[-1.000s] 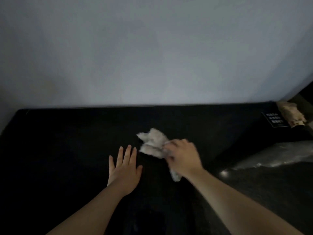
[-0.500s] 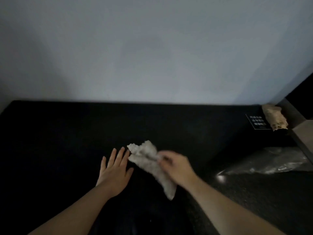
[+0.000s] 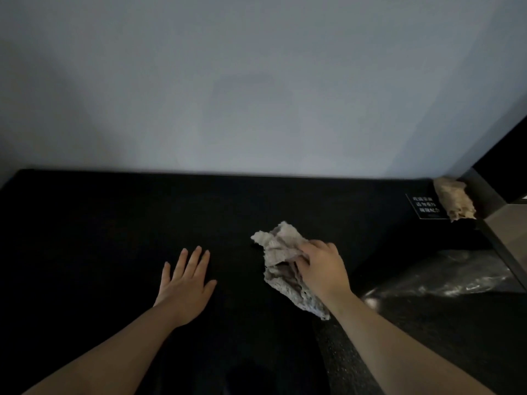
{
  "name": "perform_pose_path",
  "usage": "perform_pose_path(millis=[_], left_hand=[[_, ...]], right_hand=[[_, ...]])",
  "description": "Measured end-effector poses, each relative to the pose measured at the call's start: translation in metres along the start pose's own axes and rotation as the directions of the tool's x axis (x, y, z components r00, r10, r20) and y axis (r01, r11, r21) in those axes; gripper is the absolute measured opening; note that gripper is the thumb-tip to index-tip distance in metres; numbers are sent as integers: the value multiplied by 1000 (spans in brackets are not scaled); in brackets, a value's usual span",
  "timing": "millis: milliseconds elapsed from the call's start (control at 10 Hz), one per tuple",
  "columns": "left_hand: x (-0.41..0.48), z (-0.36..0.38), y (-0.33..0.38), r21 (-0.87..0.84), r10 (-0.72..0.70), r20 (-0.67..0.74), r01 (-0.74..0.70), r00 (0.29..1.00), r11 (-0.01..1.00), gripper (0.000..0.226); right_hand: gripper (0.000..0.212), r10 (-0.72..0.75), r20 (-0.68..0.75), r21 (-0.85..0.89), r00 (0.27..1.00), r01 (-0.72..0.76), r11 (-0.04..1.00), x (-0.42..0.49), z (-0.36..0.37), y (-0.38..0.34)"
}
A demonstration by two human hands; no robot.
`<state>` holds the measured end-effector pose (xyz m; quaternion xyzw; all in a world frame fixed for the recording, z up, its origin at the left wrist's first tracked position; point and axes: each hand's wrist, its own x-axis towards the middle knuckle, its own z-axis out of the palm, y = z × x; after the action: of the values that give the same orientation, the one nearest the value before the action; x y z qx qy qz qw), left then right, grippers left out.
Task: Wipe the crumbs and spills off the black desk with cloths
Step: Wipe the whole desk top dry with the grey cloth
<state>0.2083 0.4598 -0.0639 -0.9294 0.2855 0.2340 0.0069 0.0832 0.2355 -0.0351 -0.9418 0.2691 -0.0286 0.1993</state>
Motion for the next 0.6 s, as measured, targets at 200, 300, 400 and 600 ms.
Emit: perform_pose_path(millis=[200,300,400,600], left_hand=[[-1,-1,-1,3,4,14,-4,1000,1000,65],[-2,-1,-1,8,8,17,-8,1000,1000,65],[-2,0,-1,19,9,5,-9,1000,1000,65],[-3,0,1,31,-1,0,1,1000,1000,64]], right_hand=[[18,76,155,947,985,-170,273,16,-57,-50],[25,102,206,978,973,-204,-33,28,-87,-51],[19,322,200,969,926,-235,74,41,-92,-34],[40,126,-412,122,902,-82,989,20,-50,-16]])
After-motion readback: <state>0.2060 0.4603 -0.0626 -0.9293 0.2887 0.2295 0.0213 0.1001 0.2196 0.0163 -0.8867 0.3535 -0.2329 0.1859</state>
